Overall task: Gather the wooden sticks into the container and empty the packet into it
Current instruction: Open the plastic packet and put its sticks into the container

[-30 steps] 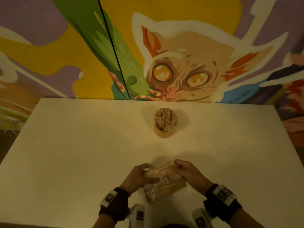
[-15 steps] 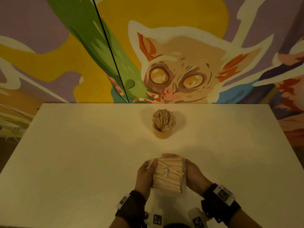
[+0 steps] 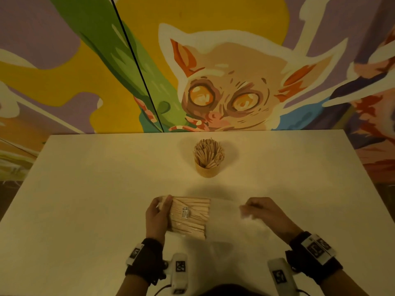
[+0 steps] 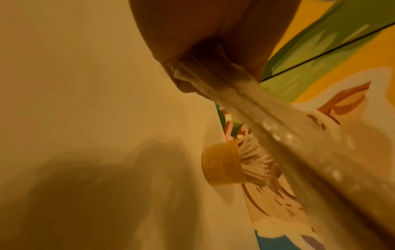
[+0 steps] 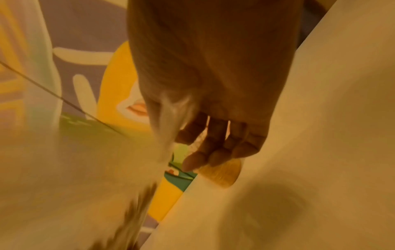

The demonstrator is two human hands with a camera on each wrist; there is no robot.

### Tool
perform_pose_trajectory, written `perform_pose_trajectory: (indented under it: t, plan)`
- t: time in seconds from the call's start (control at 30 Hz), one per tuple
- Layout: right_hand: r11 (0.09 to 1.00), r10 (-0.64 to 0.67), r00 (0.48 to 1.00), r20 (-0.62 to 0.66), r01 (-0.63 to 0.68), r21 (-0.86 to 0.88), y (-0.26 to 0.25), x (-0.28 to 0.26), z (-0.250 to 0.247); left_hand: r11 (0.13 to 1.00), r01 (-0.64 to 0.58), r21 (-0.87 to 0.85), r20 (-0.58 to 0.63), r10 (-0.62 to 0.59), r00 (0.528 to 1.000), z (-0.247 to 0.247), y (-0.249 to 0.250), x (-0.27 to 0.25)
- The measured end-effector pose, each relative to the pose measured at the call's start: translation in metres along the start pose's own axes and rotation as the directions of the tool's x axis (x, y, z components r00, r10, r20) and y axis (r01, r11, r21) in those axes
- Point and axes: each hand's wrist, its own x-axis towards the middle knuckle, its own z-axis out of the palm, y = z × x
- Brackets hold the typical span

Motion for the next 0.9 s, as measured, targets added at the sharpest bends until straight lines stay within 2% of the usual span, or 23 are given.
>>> perform_pose_trajectory:
  t: [0.13,0.2,0.4,0.57,0.7,0.9]
  plan:
    - [0.989,0.049,0.965,-0.256,-0.011,0.149,0.005,-0.005,-0.020,1.000,-0.023,0.005,-0.060,0.023,0.998,-0.013,-0.002,0.006]
    - [0.986,0.082,0.944,-0.321,-0.029,0.167,0.007,-0.007,-0.021,0.999,-0.032,-0.007,-0.078,0.032,0.996,-0.016,-0.003,0.005]
    - [0.994,0.112,0.952,-0.285,-0.109,0.024,0.018,-0.014,-0.009,0.999,-0.045,-0.030,-0.100,0.042,0.994,-0.013,-0.008,0.005]
    - [0.976,0.171,0.892,-0.419,-0.210,-0.049,0.038,-0.001,-0.005,0.997,-0.062,-0.041,-0.100,0.057,0.993,-0.008,-0.007,0.005]
    - [0.982,0.148,0.913,-0.381,-0.182,-0.054,0.038,0.001,-0.002,0.998,-0.062,-0.025,-0.090,0.059,0.994,-0.008,-0.008,0.004]
    - [0.987,0.062,0.909,-0.413,-0.117,-0.109,0.037,0.001,-0.004,0.996,-0.064,0.063,-0.124,0.071,0.990,-0.010,-0.011,0.004]
